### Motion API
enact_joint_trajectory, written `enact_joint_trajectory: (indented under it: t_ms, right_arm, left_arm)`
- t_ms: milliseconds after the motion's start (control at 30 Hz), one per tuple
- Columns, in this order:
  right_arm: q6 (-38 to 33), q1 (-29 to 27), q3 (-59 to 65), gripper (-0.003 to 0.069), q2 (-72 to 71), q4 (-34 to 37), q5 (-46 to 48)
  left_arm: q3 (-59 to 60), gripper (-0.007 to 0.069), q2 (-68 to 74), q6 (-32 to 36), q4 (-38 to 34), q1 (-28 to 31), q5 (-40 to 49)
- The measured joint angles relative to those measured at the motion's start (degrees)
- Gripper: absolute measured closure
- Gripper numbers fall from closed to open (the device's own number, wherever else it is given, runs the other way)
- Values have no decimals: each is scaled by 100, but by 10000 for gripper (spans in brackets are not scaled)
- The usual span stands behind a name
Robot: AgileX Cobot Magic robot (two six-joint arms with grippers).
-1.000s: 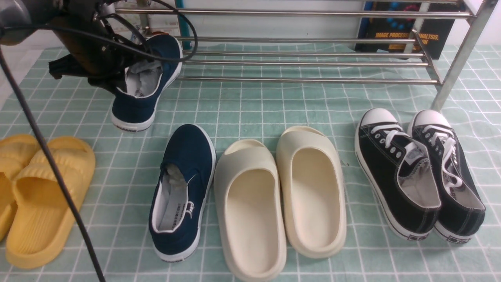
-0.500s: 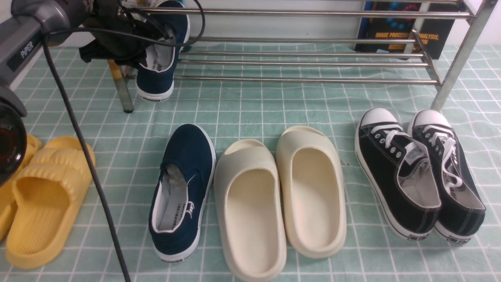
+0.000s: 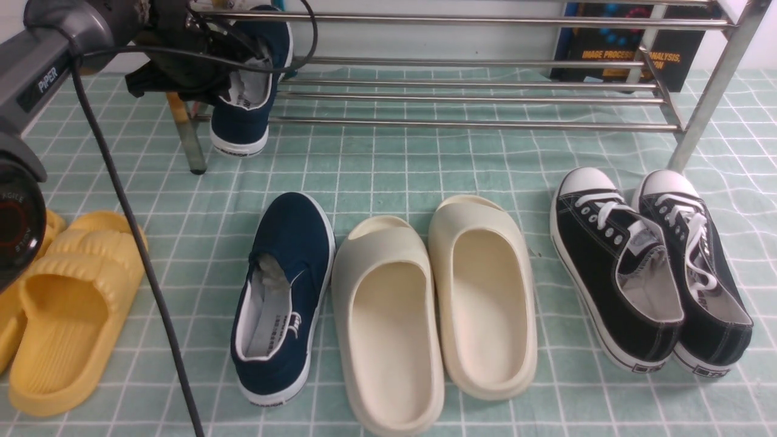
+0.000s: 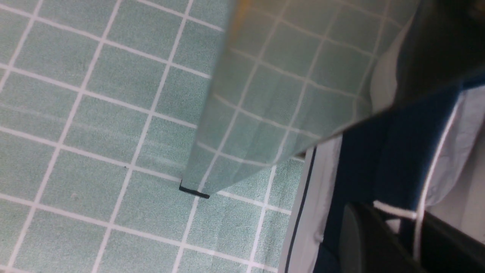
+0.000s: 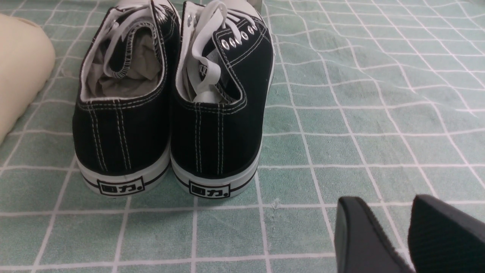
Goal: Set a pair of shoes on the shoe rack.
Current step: Use the left arm to put a shoe into the shoe rack
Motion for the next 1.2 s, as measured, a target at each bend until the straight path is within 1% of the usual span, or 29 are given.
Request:
enact_joint_trajectory:
  t_ms: [33,67,100,167,233,300,433,567,667,767,800,900,1000,1067,1200]
  right_arm:
    - [0,0,0,419,0,0,0]
    - [0,0,0,419,0,0,0]
    - [0,0,0,419,0,0,0]
    - [0,0,0,419,0,0,0]
    - [0,0,0,419,0,0,0]
    - [0,0,0,419,0,0,0]
    - [0,0,0,419,0,0,0]
    - [0,0,0,419,0,0,0]
    - [0,0,0,419,0,0,0]
    - [0,0,0,419,0,0,0]
    - [0,0,0,419,0,0,0]
    - [0,0,0,419,0,0,0]
    - [0,0,0,419,0,0,0]
    - [0,0,0,419,0,0,0]
    - [0,0,0,419,0,0,0]
  left_arm:
    - [-5,463,0,-1,5,0,13]
    - [-5,463,0,-1,5,0,23]
    - [-11,423,-6,-1,7,0,57]
    - [-22,366,-76,-1,22,0,77]
    - [-44,337,-185,-1,65,0,99]
    - [-50,323,-334,21,118,12,200]
    - [-50,321,-652,63,218,12,518]
    - [-50,321,-1106,328,304,12,1141]
    - [-50,340,-1414,536,265,12,1646]
    - [-71,391,-1580,766,224,-36,2038]
    - [-69,440,-1657,972,224,-158,2310]
    - [134,549,-1692,1162,191,-449,2421]
    - [618,636,-1687,1254,87,-729,2243]
    - [1014,638,-1653,1293,-3,-859,1877]
    - [1524,638,-1363,1212,-50,-894,1145]
